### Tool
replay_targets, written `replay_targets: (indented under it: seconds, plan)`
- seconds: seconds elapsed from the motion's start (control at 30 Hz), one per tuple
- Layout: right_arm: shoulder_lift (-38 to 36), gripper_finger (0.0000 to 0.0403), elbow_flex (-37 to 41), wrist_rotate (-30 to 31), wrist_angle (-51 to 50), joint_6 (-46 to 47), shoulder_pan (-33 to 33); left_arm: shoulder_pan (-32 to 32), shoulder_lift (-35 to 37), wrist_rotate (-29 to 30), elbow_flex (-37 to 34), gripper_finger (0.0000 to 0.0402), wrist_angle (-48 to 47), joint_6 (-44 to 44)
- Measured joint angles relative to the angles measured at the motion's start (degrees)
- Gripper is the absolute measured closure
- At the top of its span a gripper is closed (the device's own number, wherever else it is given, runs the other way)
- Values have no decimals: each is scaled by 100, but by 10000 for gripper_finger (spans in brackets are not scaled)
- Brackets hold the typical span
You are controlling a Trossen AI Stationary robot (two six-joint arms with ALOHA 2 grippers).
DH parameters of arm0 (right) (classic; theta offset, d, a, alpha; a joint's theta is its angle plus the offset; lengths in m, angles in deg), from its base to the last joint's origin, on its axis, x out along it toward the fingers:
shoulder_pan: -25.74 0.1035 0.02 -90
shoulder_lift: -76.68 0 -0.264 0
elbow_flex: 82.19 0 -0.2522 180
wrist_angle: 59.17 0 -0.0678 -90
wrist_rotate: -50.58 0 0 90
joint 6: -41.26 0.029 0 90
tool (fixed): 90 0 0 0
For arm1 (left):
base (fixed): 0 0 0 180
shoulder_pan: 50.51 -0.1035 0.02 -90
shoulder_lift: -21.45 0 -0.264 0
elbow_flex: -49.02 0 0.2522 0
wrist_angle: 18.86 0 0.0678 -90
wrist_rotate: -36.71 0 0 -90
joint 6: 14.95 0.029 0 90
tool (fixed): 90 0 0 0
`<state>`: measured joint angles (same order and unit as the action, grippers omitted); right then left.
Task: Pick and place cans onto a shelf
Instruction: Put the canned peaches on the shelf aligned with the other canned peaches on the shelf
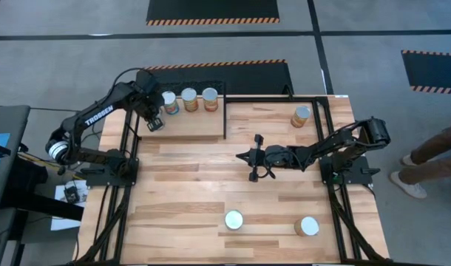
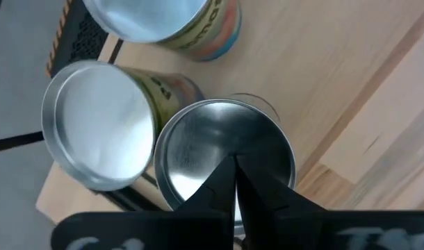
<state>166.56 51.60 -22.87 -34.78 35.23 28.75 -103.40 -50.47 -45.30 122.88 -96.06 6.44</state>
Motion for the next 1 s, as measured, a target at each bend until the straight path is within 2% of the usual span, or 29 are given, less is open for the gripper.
replay_targets:
  seconds: [0.8, 1.0]
  plan:
    - [0, 384, 0, -2, 0, 3, 0, -152, 87, 605, -20, 401, 145, 106]
    - [0, 385, 0, -4, -6, 3, 0, 6, 498, 622, 102, 401, 151, 175]
